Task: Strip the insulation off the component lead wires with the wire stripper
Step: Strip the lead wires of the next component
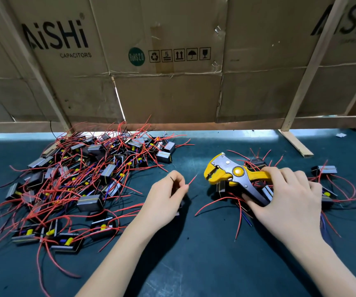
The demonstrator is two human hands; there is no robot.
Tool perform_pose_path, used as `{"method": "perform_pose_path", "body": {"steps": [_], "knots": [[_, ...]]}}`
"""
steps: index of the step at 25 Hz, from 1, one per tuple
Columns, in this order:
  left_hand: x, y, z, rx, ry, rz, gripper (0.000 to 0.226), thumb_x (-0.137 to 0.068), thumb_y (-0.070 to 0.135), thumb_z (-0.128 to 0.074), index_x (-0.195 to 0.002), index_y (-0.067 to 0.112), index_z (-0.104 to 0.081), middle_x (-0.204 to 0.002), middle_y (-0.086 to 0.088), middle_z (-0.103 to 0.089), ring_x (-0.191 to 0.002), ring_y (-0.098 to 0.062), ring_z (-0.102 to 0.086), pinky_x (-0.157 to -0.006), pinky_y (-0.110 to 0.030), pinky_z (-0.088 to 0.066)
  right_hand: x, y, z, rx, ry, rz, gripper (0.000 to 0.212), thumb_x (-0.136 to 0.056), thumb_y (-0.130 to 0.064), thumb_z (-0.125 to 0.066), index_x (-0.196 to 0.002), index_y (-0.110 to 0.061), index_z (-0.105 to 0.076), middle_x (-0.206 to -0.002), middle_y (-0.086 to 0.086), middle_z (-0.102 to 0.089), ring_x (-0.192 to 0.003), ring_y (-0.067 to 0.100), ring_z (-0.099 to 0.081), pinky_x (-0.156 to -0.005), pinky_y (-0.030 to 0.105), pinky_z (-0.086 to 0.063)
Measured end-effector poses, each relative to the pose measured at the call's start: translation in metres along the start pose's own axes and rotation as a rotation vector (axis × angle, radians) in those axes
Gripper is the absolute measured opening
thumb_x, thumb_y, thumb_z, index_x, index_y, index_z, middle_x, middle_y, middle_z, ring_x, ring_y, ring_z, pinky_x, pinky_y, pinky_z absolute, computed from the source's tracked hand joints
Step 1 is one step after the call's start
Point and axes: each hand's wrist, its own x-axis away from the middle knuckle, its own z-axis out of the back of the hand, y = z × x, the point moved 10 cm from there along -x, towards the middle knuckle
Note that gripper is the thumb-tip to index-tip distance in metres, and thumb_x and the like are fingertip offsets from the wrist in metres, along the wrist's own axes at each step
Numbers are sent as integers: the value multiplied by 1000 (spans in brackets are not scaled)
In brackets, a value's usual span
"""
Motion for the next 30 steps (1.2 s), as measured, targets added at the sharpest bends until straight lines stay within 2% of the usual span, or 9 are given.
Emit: {"method": "perform_pose_path", "body": {"steps": [2, 4, 7, 11, 17, 26, 30], "knots": [[0, 6, -2, 191, -21, -26, 12, -97, 12, -57, -86, 11, -53, -66, 3, -62, -59, -13, -49, -58, -24, -43, 0, 0, 1, -2, 0, -5, 59, -59, -55, -69, -102, -15, -65, -85, 3, -59, -84, 32, -52, -74, 39, -29], [1, 13, -5, 239, -23, -77, 8, -94, 8, -60, -87, 9, -57, -63, 3, -62, -60, -14, -49, -60, -21, -41, 0, -2, 1, -5, -10, -6, 59, -59, -56, -66, -102, -15, -65, -85, 2, -59, -84, 32, -52, -73, 39, -29], [1, 15, -10, 267, -37, -95, 5, -94, 6, -60, -90, 9, -60, -62, 2, -62, -58, -10, -49, -56, -16, -40, 0, -3, 2, -23, -20, -8, 58, -64, -61, -63, -102, -17, -64, -84, -1, -58, -83, 30, -52, -74, 39, -30], [0, 10, -10, 263, -36, -91, 6, -95, 9, -59, -92, 14, -61, -62, 5, -63, -59, -14, -48, -53, -22, -40, -2, -8, 7, -44, -16, 1, 60, -70, -71, -50, -98, -19, -65, -78, -3, -56, -78, 28, -54, -73, 38, -29], [-1, 8, -10, 287, -41, -92, 6, -96, 10, -59, -92, 15, -61, -63, 6, -63, -61, -15, -48, -55, -24, -39, -3, -8, 9, -30, -42, 5, 57, -70, -71, -47, -92, -21, -66, -72, -5, -58, -74, 28, -60, -72, 38, -28], [-1, 8, -7, 331, -25, -115, 7, -96, 8, -58, -92, 12, -61, -64, 4, -62, -60, -14, -45, -59, -26, -38, -3, -4, 5, 1, -54, -3, 51, -64, -64, -63, -92, -22, -64, -73, -4, -57, -75, 28, -58, -70, 37, -26], [-1, 8, -8, 373, -24, -114, 7, -96, 8, -57, -93, 12, -61, -65, 2, -62, -60, -21, -43, -59, -32, -35, -1, 0, 0, 26, -72, -25, 55, -60, -55, -81, -96, -17, -64, -78, 1, -57, -79, 31, -55, -71, 38, -27]]}}
